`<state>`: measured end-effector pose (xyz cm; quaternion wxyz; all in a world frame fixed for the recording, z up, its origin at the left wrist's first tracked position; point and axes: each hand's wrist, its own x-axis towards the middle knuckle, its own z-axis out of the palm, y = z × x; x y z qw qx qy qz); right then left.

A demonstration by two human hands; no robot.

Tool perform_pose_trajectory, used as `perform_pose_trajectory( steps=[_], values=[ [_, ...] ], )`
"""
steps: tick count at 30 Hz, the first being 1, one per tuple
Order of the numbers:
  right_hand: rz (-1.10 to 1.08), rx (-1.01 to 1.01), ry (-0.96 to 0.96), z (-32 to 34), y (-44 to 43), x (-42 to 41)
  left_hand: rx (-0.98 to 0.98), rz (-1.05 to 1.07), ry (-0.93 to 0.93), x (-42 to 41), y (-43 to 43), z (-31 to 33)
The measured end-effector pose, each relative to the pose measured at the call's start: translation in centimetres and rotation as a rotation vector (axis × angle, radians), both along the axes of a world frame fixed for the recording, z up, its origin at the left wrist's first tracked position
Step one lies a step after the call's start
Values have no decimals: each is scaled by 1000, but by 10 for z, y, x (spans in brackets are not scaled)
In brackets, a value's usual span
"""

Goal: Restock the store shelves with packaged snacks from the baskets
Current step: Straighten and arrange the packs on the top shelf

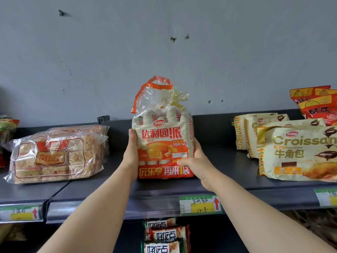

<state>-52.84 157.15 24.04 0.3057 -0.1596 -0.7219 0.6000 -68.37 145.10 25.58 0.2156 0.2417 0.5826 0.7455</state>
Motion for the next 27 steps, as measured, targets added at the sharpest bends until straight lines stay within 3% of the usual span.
perform_pose_trajectory(
  steps=[5, 9, 12, 16, 22, 25, 27],
  values=[
    [-117, 39, 21, 0, 4, -2, -62, 137, 101, 15, 7, 10],
    [-387, 440, -84, -3, -5, -2, -63, 345, 290, 18, 6, 7],
    [-502, 632, -64, -6, -10, 2, -36, 445, 413, 28, 1, 2],
    [-485, 684, -29, -6, -15, 7, -51, 404, 554, 35, 2, -8],
    [-543, 741, -67, -8, -18, 9, -139, 381, 507, 42, 2, -6],
    [-557, 844, -95, -7, -20, 8, -178, 561, 669, 55, -1, -7],
    [-531, 871, -135, -7, -20, 7, -182, 568, 798, 58, -1, -8]
  ],
)
